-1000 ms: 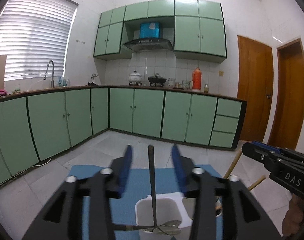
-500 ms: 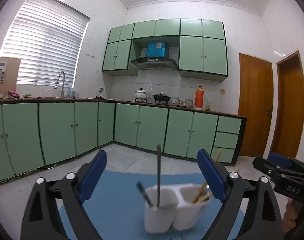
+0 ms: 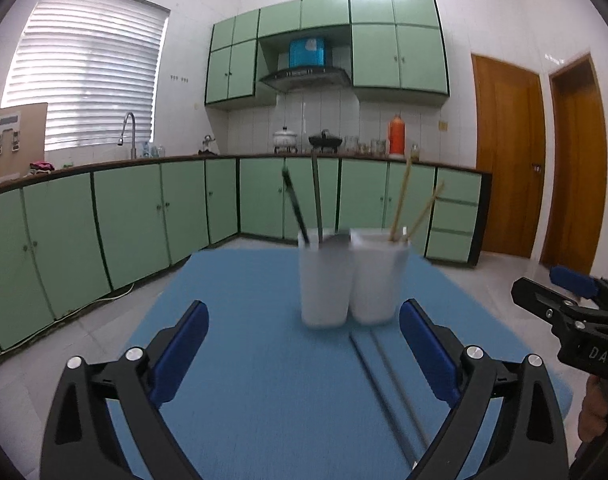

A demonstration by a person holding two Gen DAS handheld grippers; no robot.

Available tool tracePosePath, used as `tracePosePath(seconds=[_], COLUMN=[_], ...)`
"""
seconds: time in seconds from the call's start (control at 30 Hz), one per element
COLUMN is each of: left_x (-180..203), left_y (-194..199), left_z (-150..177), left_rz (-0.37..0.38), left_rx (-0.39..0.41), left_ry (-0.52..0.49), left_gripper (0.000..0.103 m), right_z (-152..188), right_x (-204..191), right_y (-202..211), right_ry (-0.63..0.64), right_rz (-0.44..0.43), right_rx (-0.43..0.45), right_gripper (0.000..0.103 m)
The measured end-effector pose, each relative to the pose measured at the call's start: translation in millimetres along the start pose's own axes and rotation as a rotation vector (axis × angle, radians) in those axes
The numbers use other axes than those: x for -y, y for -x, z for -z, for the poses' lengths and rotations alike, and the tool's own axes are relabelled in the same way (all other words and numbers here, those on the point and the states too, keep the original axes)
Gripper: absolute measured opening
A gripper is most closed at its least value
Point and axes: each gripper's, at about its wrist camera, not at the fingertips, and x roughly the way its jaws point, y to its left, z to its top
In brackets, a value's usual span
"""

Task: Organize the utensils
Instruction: 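Withdraw both open tools toward the last two chopsticks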

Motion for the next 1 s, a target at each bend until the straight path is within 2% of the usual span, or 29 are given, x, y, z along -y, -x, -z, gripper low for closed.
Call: tracePosePath(seconds=[0.23,0.43,0.67,0.8,1.0], left_x=[0,0,-1,-3,-7], left_y=[15,22,32,33,34], left_z=[49,82,101,105,109], left_rz=[-0.011,-0.014,-0.028,-0.021,-0.022], left_rx=[-0.073,-0.124,-0.124,-0.129,-0.123], left_ry=[-0.018,-0.026,-0.027,-0.012,0.004], left_gripper=[0.094,0.094,0.094,0.094,0.094], right_z=[56,97,115,120,127], right_x=[-16,-31,-48,-54,-59], right_y=[12,17,20,19,17], right_ry=[-0.008,0.01,0.017,0.033,0.036], right_rz=[-0.002,0.02,0.007,0.009,-0.008], right_rx=[-0.059,-0.087,-0.07,-0.071,-0.078], right_gripper=[0.084,0.073,0.061,0.047,0.035])
